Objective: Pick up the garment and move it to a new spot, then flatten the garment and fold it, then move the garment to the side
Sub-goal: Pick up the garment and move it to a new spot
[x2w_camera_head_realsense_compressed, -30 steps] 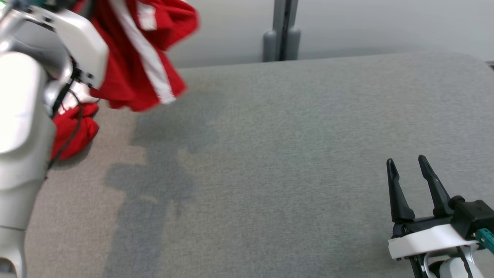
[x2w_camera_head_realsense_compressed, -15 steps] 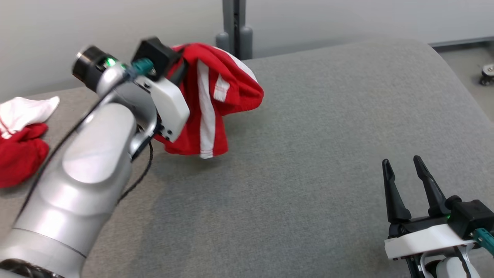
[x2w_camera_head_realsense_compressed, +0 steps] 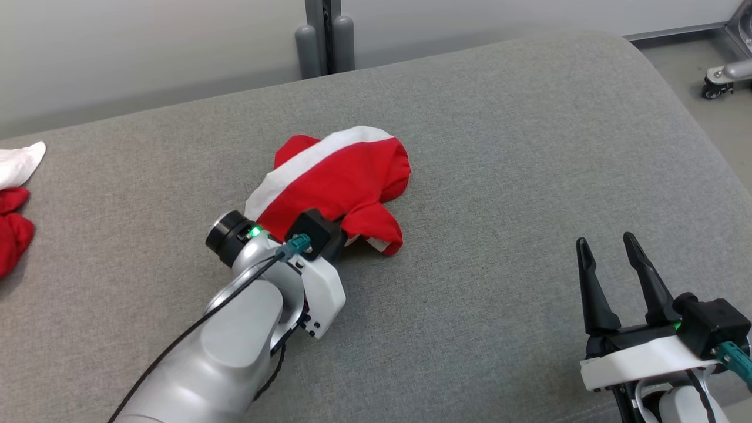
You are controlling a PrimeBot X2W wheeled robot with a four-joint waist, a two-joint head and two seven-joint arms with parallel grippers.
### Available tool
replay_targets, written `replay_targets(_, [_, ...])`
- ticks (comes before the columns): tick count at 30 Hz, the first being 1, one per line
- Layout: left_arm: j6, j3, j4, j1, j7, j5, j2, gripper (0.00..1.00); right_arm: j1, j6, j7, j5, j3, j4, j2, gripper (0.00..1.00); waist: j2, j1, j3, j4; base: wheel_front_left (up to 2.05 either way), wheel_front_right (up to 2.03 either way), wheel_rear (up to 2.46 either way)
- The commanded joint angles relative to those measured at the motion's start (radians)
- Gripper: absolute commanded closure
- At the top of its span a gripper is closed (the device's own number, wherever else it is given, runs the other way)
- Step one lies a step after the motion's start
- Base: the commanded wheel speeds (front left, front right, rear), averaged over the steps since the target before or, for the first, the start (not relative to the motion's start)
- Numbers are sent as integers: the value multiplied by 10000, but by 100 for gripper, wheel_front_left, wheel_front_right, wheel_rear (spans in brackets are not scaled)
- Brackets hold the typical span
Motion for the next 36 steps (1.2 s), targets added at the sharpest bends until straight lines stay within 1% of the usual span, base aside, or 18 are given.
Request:
replay_targets(1, [-20,-108,128,199,-125,-73,-16,100,-34,16,-8,53,12,48,-60,0,0,0,-57,32,0,0,0])
replay_targets(6, [7,-552,374,789,-308,-227,-153,100,98,16,-8,8,56,94,-60,0,0,0,-258,92,0,0,0])
replay_targets(9, [-20,-1006,166,1264,-340,-470,-160,100,190,16,-7,-69,86,138,-62,0,0,0,-417,122,0,0,0])
replay_targets(10, [9,-1103,104,1378,-326,-594,-156,81,205,16,-7,-88,83,143,-60,0,0,0,-467,140,0,0,0])
replay_targets(11, [84,-1203,45,1464,-331,-682,-154,55,229,16,-7,-104,74,137,-60,0,0,0,-520,162,0,0,0])
replay_targets(12, [153,-1273,-9,1543,-339,-804,-152,13,273,16,-7,-110,63,139,-59,0,0,0,-579,187,0,0,0])
replay_targets(13, [222,-1311,-72,1629,-353,-947,-153,0,320,16,-7,-130,58,137,-60,0,0,0,-634,216,0,0,0])
replay_targets(21, [705,-1484,-807,1972,-438,-1666,-155,0,629,16,-7,-308,-152,182,-59,0,0,0,-1188,581,0,0,0])
replay_targets(25, [938,-1305,-1250,2198,-449,-1863,-158,0,796,16,-7,-384,-202,210,-60,0,0,0,-1512,810,0,0,0])
replay_targets(28, [1156,-934,-1669,2526,-449,-1849,-155,0,880,16,-7,-449,-252,175,-61,0,0,0,-1695,989,0,0,0])
replay_targets(29, [1156,-934,-1669,2526,-449,-1849,-155,0,880,16,-7,-449,-252,175,-61,0,0,0,-1695,989,0,0,0])
replay_targets(36, [1743,484,-3088,3445,-439,-1629,188,0,967,16,-7,-561,-353,119,-58,0,0,0,-1969,1387,0,0,0])
